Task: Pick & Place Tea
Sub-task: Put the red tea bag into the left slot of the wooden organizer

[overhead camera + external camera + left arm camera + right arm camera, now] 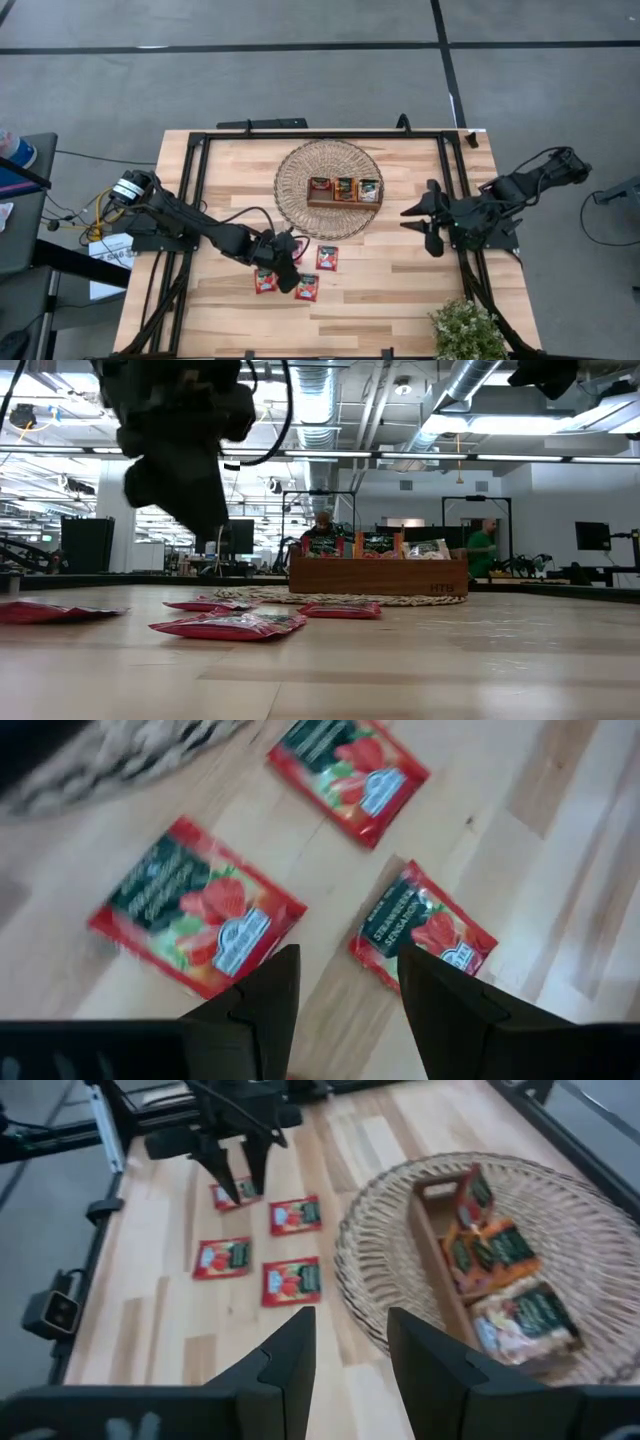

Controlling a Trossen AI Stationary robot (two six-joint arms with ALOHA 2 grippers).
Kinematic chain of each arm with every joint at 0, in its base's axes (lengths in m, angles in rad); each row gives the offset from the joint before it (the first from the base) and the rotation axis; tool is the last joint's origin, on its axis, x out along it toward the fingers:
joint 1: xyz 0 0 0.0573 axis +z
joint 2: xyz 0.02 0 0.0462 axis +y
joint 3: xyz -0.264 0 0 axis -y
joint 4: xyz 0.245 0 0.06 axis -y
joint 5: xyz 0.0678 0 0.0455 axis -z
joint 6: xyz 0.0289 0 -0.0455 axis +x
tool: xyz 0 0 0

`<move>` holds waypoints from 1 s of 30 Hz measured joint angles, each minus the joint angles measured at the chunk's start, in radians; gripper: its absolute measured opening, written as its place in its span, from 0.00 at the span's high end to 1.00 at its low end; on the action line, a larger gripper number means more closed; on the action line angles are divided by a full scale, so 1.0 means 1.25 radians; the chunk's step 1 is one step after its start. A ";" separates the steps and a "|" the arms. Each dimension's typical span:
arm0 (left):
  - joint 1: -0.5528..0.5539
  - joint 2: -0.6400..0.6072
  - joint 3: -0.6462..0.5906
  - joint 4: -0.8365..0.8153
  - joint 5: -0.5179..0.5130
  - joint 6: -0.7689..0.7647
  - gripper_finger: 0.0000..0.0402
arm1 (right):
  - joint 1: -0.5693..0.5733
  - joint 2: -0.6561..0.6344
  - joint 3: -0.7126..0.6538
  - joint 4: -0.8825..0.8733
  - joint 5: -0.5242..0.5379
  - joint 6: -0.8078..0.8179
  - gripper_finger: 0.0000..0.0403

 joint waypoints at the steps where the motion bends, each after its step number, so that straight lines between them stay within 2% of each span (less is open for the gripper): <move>1: 0.002 0.000 0.007 -0.004 0.001 0.027 0.60 | 0.003 0.000 -0.004 0.004 0.000 0.000 0.71; 8: 0.025 0.000 0.029 -0.081 -0.029 0.216 0.60 | 0.024 0.003 -0.006 0.000 -0.002 -0.002 0.71; 14: 0.058 0.000 0.029 -0.140 -0.026 0.276 0.60 | 0.024 0.001 -0.007 0.017 -0.002 -0.023 0.71; 19: 0.089 0.000 0.029 -0.140 -0.017 0.332 0.60 | 0.023 0.001 -0.006 0.089 -0.002 -0.085 0.71; 30: 0.144 0.033 0.030 -0.122 0.028 0.436 0.60 | 0.018 0.002 -0.006 0.089 -0.002 -0.094 0.71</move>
